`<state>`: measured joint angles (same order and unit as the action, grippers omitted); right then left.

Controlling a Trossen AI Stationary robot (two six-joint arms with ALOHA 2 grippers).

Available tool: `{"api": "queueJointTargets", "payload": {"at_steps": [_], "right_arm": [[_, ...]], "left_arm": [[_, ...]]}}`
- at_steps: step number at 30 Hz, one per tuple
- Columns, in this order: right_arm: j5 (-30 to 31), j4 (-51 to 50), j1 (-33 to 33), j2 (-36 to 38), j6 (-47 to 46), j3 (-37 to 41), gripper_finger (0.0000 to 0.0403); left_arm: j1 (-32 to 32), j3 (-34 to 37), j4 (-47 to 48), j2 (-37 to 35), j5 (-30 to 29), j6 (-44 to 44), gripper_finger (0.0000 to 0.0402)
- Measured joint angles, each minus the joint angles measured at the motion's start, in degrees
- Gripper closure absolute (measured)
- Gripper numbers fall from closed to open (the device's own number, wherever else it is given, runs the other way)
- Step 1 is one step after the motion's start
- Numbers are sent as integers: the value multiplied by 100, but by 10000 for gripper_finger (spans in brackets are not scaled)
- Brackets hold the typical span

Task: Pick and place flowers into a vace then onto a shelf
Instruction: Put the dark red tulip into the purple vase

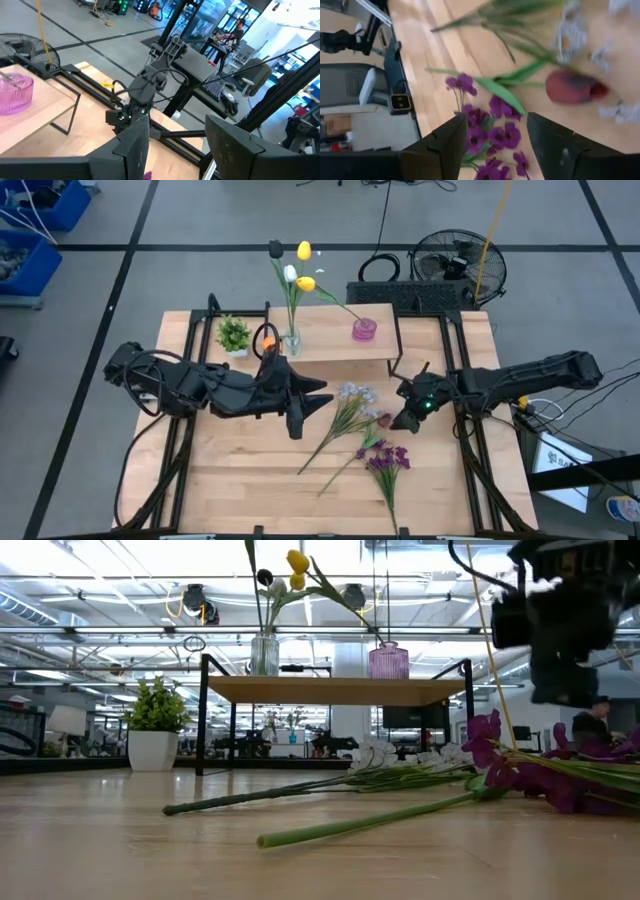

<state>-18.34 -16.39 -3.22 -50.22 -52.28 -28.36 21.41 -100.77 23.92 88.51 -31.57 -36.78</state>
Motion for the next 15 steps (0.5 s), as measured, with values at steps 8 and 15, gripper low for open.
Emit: {"api": "queueJointTargets", "payload": {"at_steps": [8,15], "right_arm": [[625,272,-243,-17,-435,490,204],[958,289,-203,-423,-1284,673,206]], "left_arm": [[0,0,167,0,0,-127,204],[-13,0,167,0,-3,-78,204]]}}
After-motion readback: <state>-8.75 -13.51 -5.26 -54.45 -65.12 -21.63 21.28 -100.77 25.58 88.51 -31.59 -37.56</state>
